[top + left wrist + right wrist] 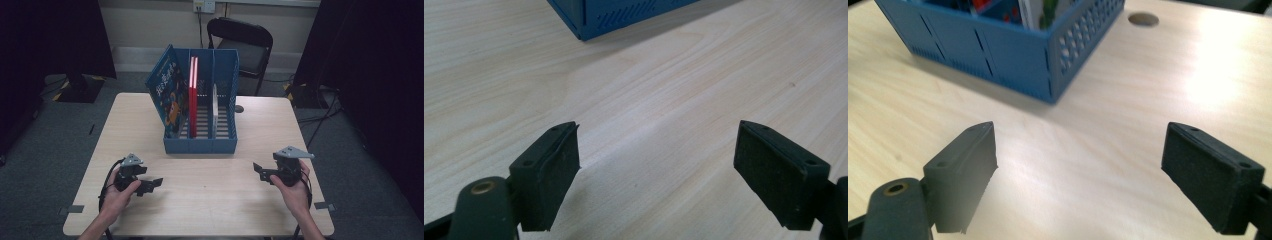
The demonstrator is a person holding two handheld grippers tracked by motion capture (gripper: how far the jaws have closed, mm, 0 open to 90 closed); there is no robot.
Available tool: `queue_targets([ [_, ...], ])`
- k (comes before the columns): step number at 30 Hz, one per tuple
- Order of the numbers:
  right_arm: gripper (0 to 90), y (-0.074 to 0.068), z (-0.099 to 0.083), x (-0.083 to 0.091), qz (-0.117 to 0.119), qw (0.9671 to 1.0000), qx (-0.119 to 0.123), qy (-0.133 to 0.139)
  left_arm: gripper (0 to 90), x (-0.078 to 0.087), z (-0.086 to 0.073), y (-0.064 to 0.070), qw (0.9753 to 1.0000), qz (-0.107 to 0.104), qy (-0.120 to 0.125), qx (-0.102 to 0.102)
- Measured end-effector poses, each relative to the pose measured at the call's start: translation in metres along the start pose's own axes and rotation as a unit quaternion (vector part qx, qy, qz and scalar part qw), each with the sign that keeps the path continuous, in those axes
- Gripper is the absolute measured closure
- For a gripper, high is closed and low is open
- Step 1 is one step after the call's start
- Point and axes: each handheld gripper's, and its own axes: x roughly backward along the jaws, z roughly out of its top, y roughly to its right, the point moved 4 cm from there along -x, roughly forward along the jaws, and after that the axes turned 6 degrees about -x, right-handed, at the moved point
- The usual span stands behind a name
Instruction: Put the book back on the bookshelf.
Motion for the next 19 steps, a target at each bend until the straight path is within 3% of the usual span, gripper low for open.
queue_targets([
  [3,14.0,0.005,-0.015,0.001,-0.012,0.9997,0.009,-0.018,18.3,0.000,0.000,0.000,1.0000,0.001,-0.001,0.001],
  [5,15.2,0.012,-0.023,0.000,-0.021,0.9994,0.004,-0.026,18.3,0.000,0.000,0.000,1.0000,0.002,-0.001,0.001],
  [8,14.5,0.026,-0.031,0.001,-0.064,0.9973,0.008,-0.034,18.3,-0.001,0.000,0.000,1.0000,0.003,-0.002,0.000],
  [11,14.3,0.039,-0.038,0.000,-0.080,0.9958,-0.008,-0.042,18.3,0.000,0.000,0.000,1.0000,0.003,0.000,0.002],
  [13,14.3,0.047,-0.046,-0.003,-0.096,0.9933,-0.012,-0.063,18.3,0.000,0.000,0.000,1.0000,0.002,0.000,0.001],
  [19,14.3,0.048,-0.049,-0.011,-0.095,0.9925,-0.019,-0.075,18.3,-0.001,-0.001,-0.002,1.0000,0.003,-0.003,0.002],
])
